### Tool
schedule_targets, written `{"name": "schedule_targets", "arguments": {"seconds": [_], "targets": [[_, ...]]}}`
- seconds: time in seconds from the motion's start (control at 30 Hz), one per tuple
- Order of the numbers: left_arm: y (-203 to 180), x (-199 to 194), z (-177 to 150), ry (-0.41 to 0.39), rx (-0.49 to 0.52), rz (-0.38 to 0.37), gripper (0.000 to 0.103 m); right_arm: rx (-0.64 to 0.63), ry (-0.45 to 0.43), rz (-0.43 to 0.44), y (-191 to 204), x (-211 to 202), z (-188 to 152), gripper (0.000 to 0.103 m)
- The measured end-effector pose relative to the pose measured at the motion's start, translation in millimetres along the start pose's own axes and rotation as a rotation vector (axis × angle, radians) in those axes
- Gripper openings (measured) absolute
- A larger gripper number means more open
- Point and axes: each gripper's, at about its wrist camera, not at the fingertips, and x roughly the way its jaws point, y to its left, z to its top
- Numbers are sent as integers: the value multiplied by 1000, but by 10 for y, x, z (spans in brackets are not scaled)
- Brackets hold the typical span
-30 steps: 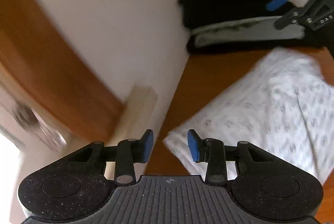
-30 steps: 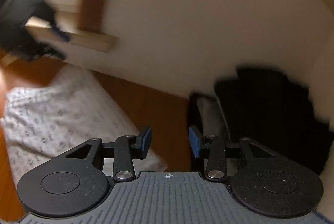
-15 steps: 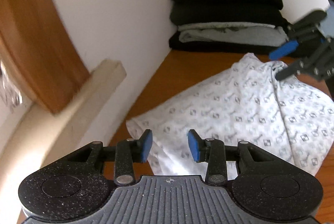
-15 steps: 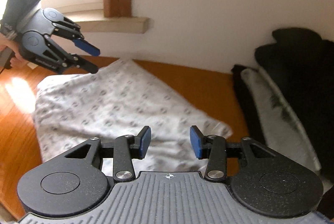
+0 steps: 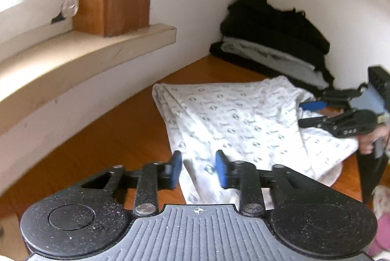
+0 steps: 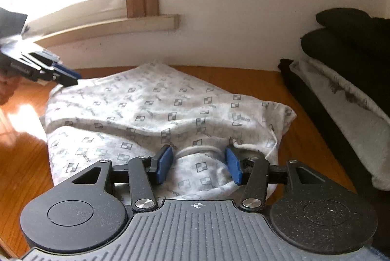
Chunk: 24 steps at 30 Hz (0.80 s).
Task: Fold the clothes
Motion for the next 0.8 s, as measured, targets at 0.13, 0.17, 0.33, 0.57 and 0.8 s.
{"name": "schedule_targets", "arguments": {"seconds": [0.13,0.17,0.33,0.57,0.8], "targets": [[-11,-134,-49,-51,-3,45,2,5,-33,10,-27,13,-50,51],[0,-175,-55,-64,-14,48,2,6,-40,12,-30,14,-62,51],[-43,-280,-84,-114,-27,48,2,11,-47,8,-26,8,-78,51],[165,-282,-270,-105,-156,-34,28,12,-53,5,-12,0,-88,52],[196,-359,-285,-134,-189,-105,2,10,-55,0,8,-2,-85,52]]}}
